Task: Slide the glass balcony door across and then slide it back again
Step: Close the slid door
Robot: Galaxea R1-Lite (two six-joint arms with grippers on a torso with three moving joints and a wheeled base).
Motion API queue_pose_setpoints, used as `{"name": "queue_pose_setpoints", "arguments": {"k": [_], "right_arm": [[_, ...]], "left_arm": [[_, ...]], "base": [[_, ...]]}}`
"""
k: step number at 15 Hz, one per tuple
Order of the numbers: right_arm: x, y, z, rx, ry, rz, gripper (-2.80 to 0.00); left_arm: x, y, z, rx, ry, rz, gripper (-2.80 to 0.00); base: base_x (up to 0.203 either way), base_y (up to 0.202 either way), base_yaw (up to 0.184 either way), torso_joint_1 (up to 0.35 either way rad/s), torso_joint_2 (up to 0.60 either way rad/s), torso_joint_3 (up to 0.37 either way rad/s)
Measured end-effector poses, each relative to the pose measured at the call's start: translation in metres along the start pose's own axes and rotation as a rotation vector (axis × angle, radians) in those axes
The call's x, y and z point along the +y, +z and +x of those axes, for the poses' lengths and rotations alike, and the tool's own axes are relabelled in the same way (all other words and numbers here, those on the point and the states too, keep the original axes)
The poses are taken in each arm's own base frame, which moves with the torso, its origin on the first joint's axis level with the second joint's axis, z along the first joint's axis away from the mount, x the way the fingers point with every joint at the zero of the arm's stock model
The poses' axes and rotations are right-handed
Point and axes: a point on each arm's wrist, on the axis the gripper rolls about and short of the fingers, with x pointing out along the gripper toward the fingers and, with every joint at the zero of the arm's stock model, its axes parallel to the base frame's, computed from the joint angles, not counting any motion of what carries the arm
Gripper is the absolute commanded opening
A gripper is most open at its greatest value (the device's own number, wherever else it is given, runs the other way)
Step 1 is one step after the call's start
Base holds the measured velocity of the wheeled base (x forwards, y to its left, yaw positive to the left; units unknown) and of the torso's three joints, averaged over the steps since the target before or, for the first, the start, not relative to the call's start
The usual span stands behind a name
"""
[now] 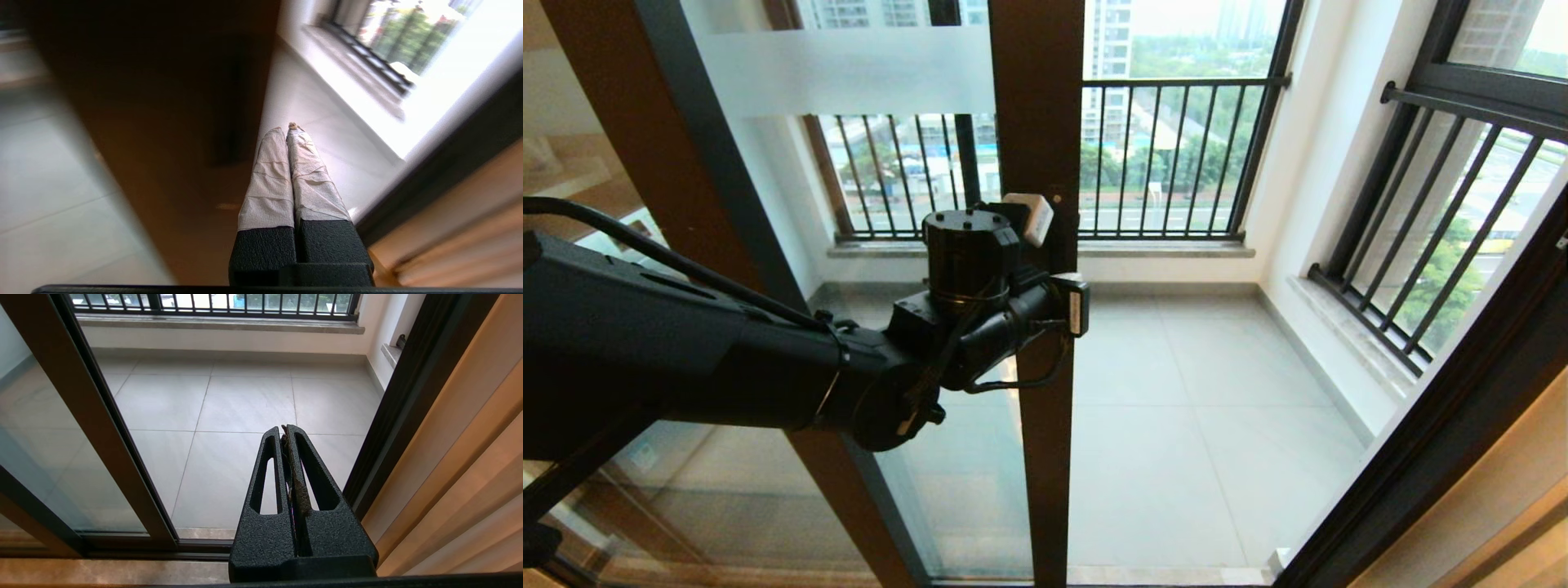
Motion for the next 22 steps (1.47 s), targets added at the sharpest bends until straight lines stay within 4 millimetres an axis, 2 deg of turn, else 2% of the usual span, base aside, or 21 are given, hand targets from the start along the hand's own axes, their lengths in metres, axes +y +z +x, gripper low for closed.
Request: {"name": "queue_pose_setpoints", "arguments": {"k": [4,6,8,11,14,16,19,21,22], "right_arm": [[0.000,0.000,0.000,0.000,0.000,0.000,-2.80],[0.000,0.000,0.000,0.000,-0.001,0.000,-2.80],[0.000,0.000,0.000,0.000,0.000,0.001,-2.80],[0.000,0.000,0.000,0.000,0.000,0.000,-2.80],[0.000,0.000,0.000,0.000,0.000,0.000,-2.80],[0.000,0.000,0.000,0.000,0.000,0.000,-2.80],[0.000,0.000,0.000,0.000,-0.001,0.001,-2.80],[0.000,0.000,0.000,0.000,-0.001,0.001,-2.80],[0.000,0.000,0.000,0.000,-0.001,0.001,-2.80]], "left_arm": [[-0.016,0.009,-0.022,-0.005,-0.044,0.004,-2.80],[-0.022,0.017,-0.046,-0.004,-0.066,0.017,-2.80],[-0.021,0.029,-0.079,-0.015,-0.078,0.026,-2.80],[-0.013,0.055,-0.149,-0.060,-0.064,0.025,-2.80],[0.012,0.081,-0.239,-0.124,0.053,0.021,-2.80],[0.034,0.088,-0.304,-0.168,0.204,0.025,-2.80],[0.040,0.073,-0.398,-0.209,0.424,0.050,-2.80],[0.030,0.048,-0.443,-0.205,0.580,0.069,-2.80],[0.026,0.038,-0.458,-0.202,0.681,0.061,-2.80]], "base": [[0.000,0.000,0.000,0.000,0.00,0.000],[0.000,0.000,0.000,0.000,0.00,0.000],[0.000,0.000,0.000,0.000,0.00,0.000],[0.000,0.000,0.000,0.000,0.00,0.000],[0.000,0.000,0.000,0.000,0.00,0.000],[0.000,0.000,0.000,0.000,0.00,0.000],[0.000,0.000,0.000,0.000,0.00,0.000],[0.000,0.000,0.000,0.000,0.00,0.000],[0.000,0.000,0.000,0.000,0.00,0.000]]}}
